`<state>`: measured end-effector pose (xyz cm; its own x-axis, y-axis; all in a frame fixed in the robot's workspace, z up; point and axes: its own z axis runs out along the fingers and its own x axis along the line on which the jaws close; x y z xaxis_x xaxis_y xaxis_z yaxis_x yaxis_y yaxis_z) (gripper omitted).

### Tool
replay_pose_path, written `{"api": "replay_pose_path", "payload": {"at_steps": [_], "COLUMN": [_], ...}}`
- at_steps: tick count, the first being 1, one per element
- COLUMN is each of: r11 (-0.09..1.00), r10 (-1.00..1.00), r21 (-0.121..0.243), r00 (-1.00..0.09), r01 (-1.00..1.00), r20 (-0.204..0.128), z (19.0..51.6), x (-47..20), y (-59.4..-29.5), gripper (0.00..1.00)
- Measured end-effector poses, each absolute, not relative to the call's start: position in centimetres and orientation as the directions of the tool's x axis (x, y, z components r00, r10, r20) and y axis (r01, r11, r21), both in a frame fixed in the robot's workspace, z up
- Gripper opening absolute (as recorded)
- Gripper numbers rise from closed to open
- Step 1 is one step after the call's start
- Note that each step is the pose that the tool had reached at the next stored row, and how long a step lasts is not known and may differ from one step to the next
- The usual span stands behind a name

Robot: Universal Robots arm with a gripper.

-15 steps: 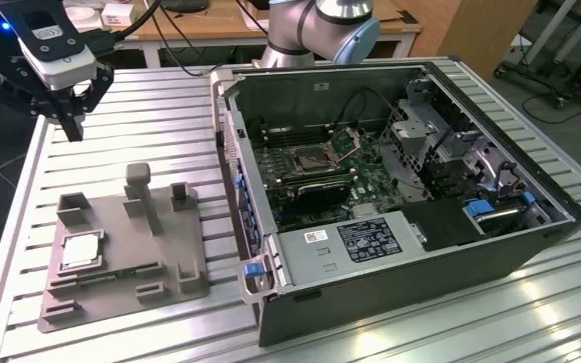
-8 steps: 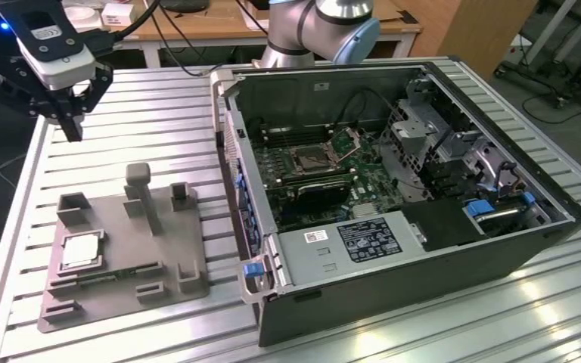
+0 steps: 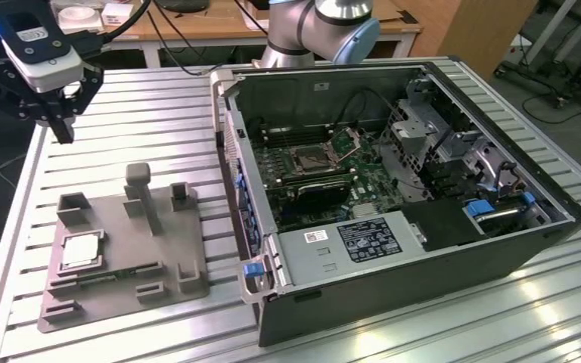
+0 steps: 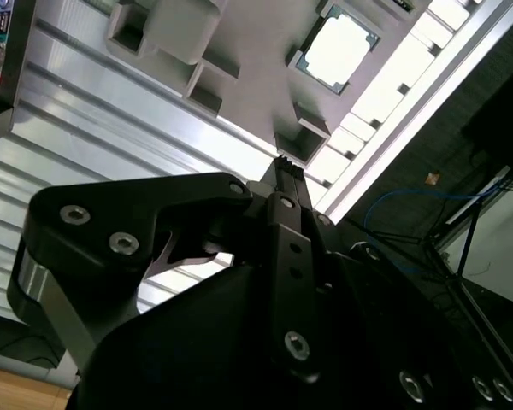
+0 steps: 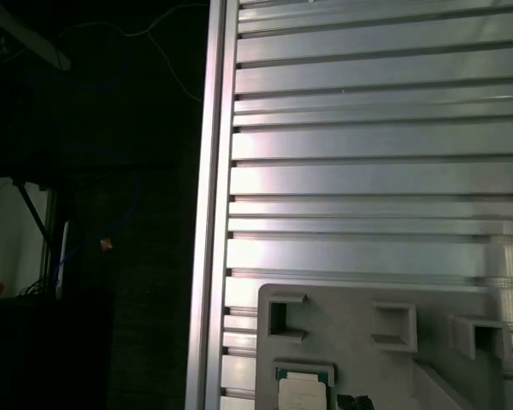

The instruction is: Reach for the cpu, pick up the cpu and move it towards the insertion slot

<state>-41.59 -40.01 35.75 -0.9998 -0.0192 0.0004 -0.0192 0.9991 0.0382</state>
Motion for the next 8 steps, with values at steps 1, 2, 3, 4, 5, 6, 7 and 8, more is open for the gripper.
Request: {"api": "replay_pose_path", "payload": {"at_steps": [1, 2, 3, 4, 5, 6, 7, 8], "r11": [0.999, 0.999, 0.999, 0.999, 0.999, 0.999, 0.999, 0.999], "r10": [-0.019, -0.019, -0.019, -0.019, -0.019, -0.019, -0.019, -0.019], "r21": [0.038, 0.038, 0.038, 0.038, 0.038, 0.038, 0.038, 0.038], "r00": [-1.000, -1.000, -1.000, -1.000, -1.000, -1.000, -1.000, -1.000], "r01": [-0.019, -0.019, -0.019, -0.019, -0.019, -0.019, -0.019, -0.019], "r20": [0.000, 0.000, 0.000, 0.001, 0.001, 0.000, 0.000, 0.000], "z": [35.76, 35.75, 35.76, 35.76, 35.76, 35.76, 35.76, 35.76], "x": [-41.61, -41.61, -41.61, -41.62, -41.62, -41.62, -41.62, -41.62], "y": [-40.01, -40.01, -40.01, -40.01, -40.01, -40.01, -40.01, -40.01], "gripper": [0.11, 0.11, 0.11, 0.11, 0.11, 0.11, 0.11, 0.11]}}
